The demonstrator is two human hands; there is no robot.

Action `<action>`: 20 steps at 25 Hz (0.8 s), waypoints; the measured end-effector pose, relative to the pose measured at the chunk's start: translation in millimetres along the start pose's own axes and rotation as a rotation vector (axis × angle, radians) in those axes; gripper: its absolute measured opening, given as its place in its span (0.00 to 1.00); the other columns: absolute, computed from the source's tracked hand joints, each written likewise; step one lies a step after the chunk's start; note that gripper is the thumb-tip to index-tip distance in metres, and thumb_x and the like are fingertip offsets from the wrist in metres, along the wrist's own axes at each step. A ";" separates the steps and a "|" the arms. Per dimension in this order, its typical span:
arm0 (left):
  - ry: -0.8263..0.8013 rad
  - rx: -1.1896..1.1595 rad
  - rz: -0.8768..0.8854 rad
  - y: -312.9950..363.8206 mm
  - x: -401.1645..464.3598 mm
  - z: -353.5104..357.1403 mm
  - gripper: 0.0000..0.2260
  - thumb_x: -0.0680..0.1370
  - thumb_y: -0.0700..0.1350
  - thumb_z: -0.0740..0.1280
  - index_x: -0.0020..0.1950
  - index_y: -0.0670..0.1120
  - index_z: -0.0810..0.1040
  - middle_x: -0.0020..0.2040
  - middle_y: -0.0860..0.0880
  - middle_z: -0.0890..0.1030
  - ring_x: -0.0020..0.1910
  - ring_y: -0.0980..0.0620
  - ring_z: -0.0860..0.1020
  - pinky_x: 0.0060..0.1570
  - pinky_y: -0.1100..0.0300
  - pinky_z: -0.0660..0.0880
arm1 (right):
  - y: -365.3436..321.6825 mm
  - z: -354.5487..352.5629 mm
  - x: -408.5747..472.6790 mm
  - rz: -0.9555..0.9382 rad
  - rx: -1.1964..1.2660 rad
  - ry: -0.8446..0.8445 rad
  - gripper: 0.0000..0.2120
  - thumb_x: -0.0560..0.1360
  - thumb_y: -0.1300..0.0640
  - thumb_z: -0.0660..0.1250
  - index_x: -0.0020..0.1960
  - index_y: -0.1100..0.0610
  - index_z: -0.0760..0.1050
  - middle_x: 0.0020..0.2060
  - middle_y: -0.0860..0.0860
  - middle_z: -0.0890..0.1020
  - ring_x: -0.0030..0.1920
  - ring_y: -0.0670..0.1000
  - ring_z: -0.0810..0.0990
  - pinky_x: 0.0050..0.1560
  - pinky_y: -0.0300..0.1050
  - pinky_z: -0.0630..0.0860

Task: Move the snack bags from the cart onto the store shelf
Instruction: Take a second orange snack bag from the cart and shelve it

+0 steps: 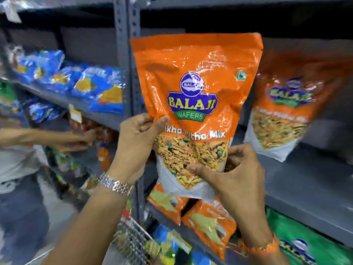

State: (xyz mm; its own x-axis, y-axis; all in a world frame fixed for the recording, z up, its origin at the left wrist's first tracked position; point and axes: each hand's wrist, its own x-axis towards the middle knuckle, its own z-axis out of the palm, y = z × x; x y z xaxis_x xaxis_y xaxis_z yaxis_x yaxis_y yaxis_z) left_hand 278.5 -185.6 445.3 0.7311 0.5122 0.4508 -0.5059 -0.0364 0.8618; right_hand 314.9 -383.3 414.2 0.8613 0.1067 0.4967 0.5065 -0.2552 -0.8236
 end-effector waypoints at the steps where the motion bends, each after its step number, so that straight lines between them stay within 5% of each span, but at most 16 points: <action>1: -0.007 -0.040 0.003 -0.6 8.4 12.8 0.03 0.77 0.37 0.70 0.48 0.38 0.80 0.37 0.48 0.87 0.32 0.56 0.84 0.35 0.62 0.80 | 0.4 -8.8 7.4 -0.013 -0.024 0.033 0.34 0.51 0.35 0.83 0.43 0.49 0.67 0.34 0.51 0.85 0.34 0.51 0.84 0.33 0.55 0.79; 6: -0.105 -0.132 -0.081 -18.5 57.7 79.0 0.08 0.74 0.42 0.74 0.46 0.41 0.77 0.38 0.46 0.87 0.37 0.50 0.85 0.46 0.50 0.83 | 11.0 -48.2 51.2 -0.013 -0.097 0.229 0.36 0.49 0.36 0.84 0.44 0.50 0.68 0.35 0.49 0.85 0.36 0.52 0.83 0.36 0.56 0.79; 10: -0.153 -0.134 -0.169 -38.9 90.4 110.4 0.08 0.75 0.43 0.74 0.42 0.43 0.77 0.39 0.48 0.87 0.36 0.52 0.86 0.36 0.58 0.81 | 29.0 -49.4 81.8 0.007 -0.153 0.275 0.35 0.50 0.38 0.85 0.46 0.51 0.70 0.38 0.46 0.84 0.39 0.50 0.84 0.38 0.53 0.80; 12: -0.181 -0.108 -0.199 -47.7 102.8 118.9 0.09 0.75 0.43 0.74 0.47 0.40 0.77 0.44 0.45 0.87 0.41 0.50 0.86 0.41 0.55 0.82 | 37.1 -45.6 91.2 0.022 -0.185 0.295 0.37 0.50 0.38 0.85 0.48 0.54 0.72 0.37 0.44 0.83 0.39 0.49 0.83 0.38 0.51 0.79; 16: -0.221 -0.114 -0.257 -59.6 109.2 122.2 0.29 0.68 0.50 0.77 0.60 0.32 0.73 0.55 0.39 0.85 0.55 0.40 0.84 0.57 0.41 0.80 | 52.1 -40.7 99.4 0.045 -0.205 0.291 0.37 0.50 0.37 0.85 0.48 0.54 0.73 0.39 0.46 0.84 0.39 0.50 0.83 0.38 0.50 0.79; 20: -0.254 -0.118 -0.250 -67.4 106.1 119.0 0.40 0.62 0.54 0.78 0.65 0.31 0.71 0.57 0.40 0.85 0.58 0.40 0.84 0.60 0.39 0.79 | 62.6 -36.0 96.4 0.061 -0.208 0.284 0.37 0.50 0.38 0.85 0.50 0.54 0.74 0.41 0.47 0.85 0.40 0.51 0.83 0.40 0.52 0.81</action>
State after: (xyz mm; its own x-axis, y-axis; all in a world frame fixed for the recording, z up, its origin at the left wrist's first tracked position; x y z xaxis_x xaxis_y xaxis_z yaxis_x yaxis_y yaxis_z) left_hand 444.7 -230.9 462.7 0.9215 0.2626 0.2860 -0.3359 0.1697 0.9265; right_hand 428.2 -423.6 420.3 0.8298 -0.1791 0.5285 0.4103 -0.4460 -0.7954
